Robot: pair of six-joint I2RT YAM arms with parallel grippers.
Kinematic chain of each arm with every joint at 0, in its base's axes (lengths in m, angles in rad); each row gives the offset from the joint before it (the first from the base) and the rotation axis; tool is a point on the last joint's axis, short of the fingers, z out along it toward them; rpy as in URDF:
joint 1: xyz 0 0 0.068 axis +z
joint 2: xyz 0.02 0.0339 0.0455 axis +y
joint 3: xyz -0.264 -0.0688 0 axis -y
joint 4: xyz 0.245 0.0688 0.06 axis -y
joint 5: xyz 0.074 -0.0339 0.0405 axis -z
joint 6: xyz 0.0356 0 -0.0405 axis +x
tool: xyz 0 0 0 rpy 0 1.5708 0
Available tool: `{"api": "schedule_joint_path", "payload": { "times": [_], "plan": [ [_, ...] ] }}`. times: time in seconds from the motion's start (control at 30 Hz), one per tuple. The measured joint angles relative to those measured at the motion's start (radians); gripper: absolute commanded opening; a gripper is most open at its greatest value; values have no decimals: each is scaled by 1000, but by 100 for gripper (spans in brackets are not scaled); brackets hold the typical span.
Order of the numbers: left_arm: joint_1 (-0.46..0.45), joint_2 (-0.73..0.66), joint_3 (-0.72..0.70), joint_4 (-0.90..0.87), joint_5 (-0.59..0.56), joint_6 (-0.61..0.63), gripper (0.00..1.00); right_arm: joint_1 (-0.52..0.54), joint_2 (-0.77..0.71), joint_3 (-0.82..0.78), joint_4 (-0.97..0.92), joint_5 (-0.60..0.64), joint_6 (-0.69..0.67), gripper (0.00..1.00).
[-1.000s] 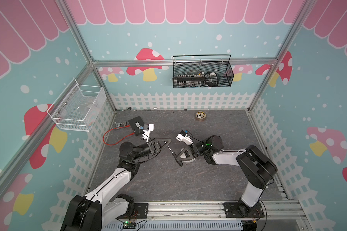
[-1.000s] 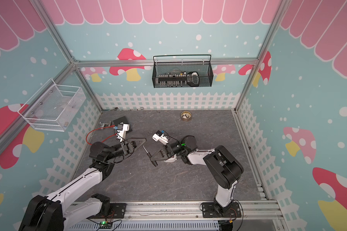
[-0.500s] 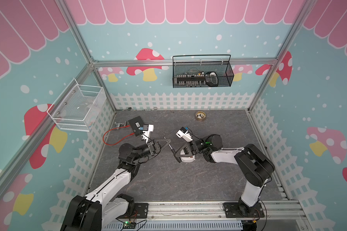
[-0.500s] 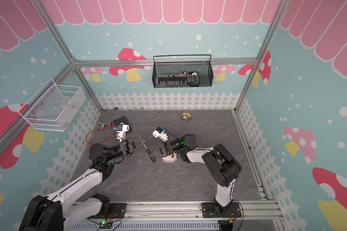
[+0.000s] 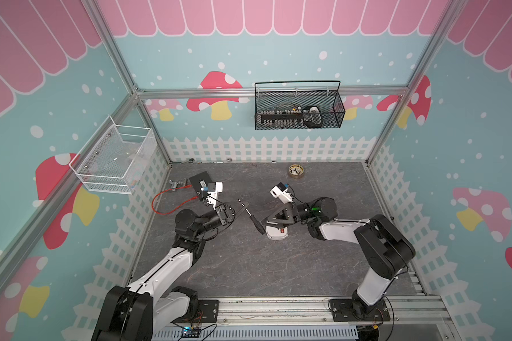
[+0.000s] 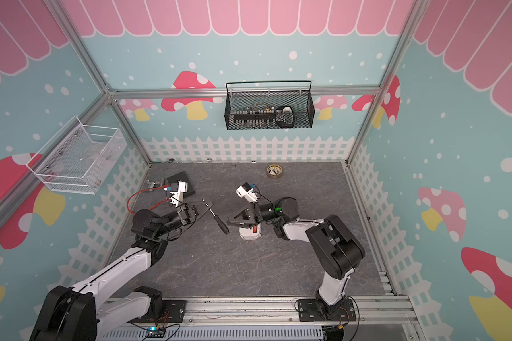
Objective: Remove the battery from the alarm
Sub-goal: Pick up the screwdriver from the center of the board.
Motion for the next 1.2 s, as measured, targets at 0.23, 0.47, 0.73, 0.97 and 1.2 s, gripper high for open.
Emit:
{"api": "schedule_joint_path", "payload": {
  "times": [0.23,0.47,0.73,0.97,1.2],
  "plan": [
    [24,124,20,-110,-105,-137,0,34,-310,258,-1103,309,-887,95],
    [23,151,-34,11,-254,-344,0,76,-365,66,-1248,587,-1010,90],
    [-44,131,-105,216,-453,-434,0,83,-262,-128,-879,678,-729,82],
    [-89,183,-137,354,-547,-468,0,92,-123,-127,-531,686,-533,73],
    [-95,196,-140,406,-586,-475,0,102,-30,-95,-349,674,-418,66]
  ]
}}
